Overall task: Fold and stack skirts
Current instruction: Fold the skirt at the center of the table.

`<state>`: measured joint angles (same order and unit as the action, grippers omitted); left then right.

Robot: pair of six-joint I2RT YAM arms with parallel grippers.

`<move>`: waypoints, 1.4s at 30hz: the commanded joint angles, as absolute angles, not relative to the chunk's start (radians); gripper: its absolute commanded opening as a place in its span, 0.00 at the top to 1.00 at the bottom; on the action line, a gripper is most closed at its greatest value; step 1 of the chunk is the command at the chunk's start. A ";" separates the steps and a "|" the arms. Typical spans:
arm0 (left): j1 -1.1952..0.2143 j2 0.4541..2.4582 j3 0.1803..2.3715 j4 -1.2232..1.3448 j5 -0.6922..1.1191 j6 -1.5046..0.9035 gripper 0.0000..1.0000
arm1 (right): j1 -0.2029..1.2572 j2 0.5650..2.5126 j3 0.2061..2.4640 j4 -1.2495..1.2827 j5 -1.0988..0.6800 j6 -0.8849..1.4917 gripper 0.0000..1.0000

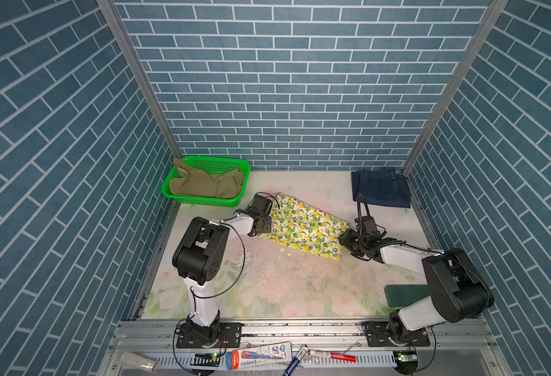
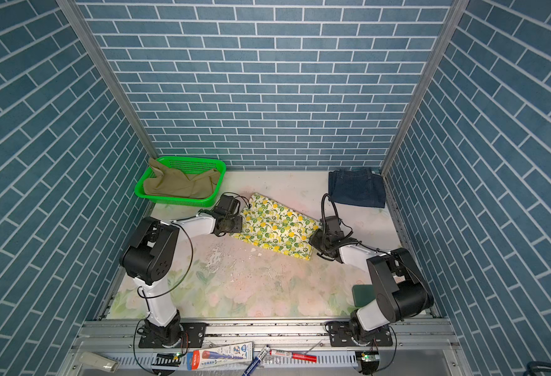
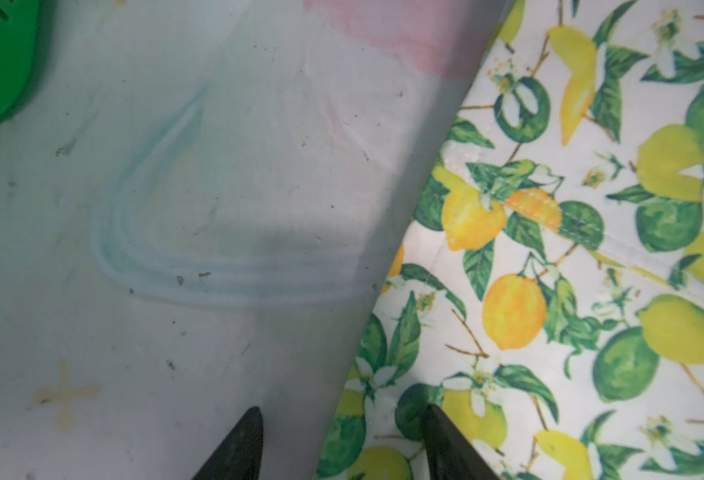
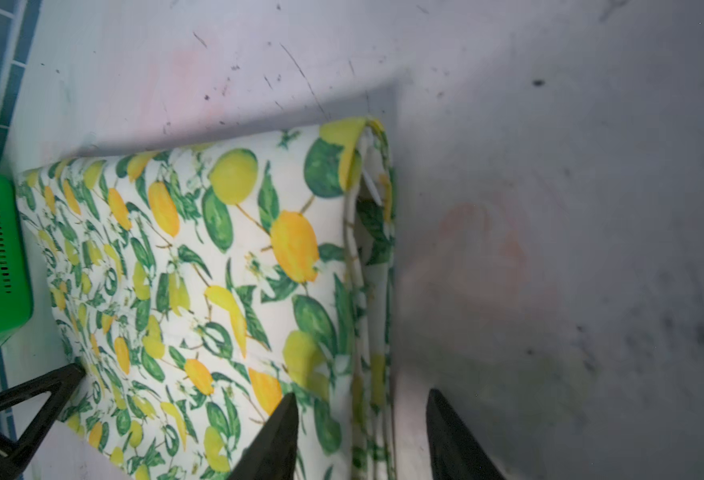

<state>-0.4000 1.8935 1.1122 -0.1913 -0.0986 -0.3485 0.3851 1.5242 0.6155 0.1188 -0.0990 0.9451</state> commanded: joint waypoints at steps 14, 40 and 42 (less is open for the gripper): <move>-0.404 1.897 1.123 -0.252 -0.111 -0.356 0.42 | 0.379 1.608 0.601 0.136 -0.130 0.948 1.00; -0.439 1.951 1.201 -0.166 0.187 -0.330 0.39 | 0.277 1.497 0.759 -0.299 -0.212 0.499 1.00; -0.443 1.979 1.224 -0.193 0.162 -0.328 0.42 | 0.276 1.495 0.759 -0.304 -0.210 0.496 1.00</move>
<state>-0.4320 1.9461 1.1896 -0.1524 0.1719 -0.3408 0.2802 1.4895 0.7273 -0.2703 -0.1982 0.5411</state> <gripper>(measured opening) 0.590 0.071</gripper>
